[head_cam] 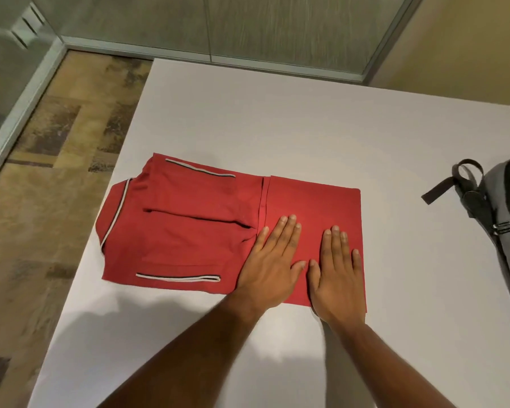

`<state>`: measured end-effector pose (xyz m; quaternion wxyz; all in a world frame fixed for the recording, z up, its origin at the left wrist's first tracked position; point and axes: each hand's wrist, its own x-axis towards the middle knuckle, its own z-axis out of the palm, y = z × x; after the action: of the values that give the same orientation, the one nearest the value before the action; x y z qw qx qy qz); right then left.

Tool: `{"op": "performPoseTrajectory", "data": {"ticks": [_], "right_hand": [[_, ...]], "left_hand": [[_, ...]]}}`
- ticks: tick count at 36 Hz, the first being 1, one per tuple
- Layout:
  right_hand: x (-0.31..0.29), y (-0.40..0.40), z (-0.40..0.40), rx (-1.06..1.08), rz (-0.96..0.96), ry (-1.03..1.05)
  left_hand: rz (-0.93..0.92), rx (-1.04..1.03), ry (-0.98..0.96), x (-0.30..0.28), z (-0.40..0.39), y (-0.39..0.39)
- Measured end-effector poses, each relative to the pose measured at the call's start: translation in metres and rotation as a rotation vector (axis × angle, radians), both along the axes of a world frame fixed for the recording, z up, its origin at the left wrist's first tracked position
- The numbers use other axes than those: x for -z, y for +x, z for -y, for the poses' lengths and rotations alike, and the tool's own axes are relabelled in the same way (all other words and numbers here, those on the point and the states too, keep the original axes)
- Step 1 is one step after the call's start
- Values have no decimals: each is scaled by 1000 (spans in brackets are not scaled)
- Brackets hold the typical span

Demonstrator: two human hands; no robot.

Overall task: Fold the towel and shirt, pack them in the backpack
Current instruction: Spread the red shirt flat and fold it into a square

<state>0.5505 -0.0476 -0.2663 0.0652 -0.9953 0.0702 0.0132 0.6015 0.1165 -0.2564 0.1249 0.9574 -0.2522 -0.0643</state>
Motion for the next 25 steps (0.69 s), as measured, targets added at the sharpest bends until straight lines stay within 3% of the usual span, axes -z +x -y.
{"op": "performPoseTrajectory", "data": {"ticks": [12, 16, 21, 25], "right_hand": [[-7, 18, 30, -147, -53, -5], [-9, 21, 28, -132, -60, -3], [-20, 20, -12, 10, 4, 135], [-38, 14, -81, -80, 142, 282]], "left_hand": [[-51, 14, 82, -13, -1, 1], [-50, 14, 21, -20, -12, 7], [6, -68, -107, -31, -49, 30], [-1, -263, -111, -35, -95, 61]]}}
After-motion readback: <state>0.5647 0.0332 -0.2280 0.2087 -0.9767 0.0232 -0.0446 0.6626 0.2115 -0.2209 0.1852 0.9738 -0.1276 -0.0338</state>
